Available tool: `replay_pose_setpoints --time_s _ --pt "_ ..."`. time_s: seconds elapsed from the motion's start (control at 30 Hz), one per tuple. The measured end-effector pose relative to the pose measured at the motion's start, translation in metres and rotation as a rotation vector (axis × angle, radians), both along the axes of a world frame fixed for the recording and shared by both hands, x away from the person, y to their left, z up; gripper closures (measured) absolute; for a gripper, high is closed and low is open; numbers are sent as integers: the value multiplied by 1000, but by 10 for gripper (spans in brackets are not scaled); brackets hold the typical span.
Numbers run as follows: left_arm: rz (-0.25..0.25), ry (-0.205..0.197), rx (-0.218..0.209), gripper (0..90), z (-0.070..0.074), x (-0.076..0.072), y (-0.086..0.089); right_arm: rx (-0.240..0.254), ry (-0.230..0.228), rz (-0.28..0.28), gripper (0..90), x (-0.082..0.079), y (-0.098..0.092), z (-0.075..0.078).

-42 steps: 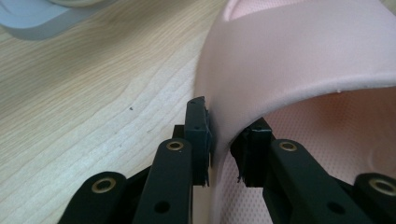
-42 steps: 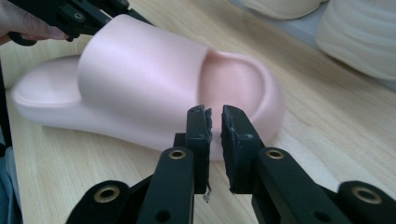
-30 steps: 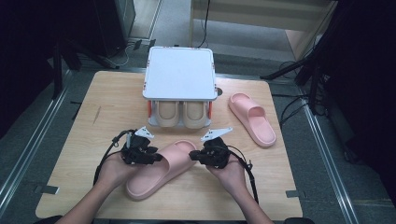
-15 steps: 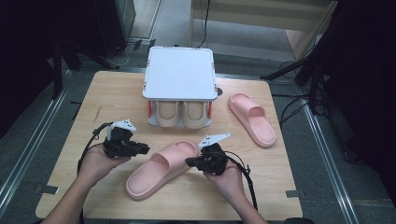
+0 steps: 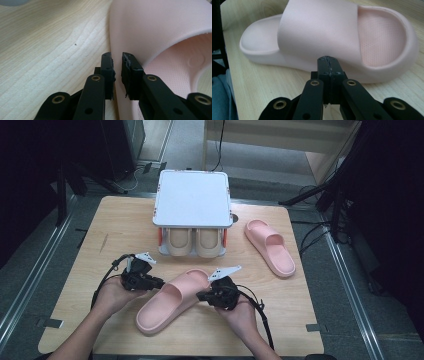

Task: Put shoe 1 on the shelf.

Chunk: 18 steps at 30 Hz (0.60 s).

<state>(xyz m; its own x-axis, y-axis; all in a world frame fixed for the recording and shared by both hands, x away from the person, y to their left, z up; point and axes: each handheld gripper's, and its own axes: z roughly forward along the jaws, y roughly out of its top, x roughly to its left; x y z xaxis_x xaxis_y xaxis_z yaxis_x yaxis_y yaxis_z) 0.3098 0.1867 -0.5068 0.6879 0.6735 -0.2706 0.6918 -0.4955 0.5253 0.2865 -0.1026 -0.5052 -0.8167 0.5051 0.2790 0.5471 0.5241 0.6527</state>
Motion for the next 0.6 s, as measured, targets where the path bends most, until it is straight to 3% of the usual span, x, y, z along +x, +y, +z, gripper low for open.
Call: replay_pose_setpoints --time_s 0.3,0.6 --pt "-18 1 -9 781 -2 -13 -7 3 -2 -69 900 16 -5 0" --pt "-6 3 -25 782 -3 -24 -5 -17 -26 -69 900 28 3 0"
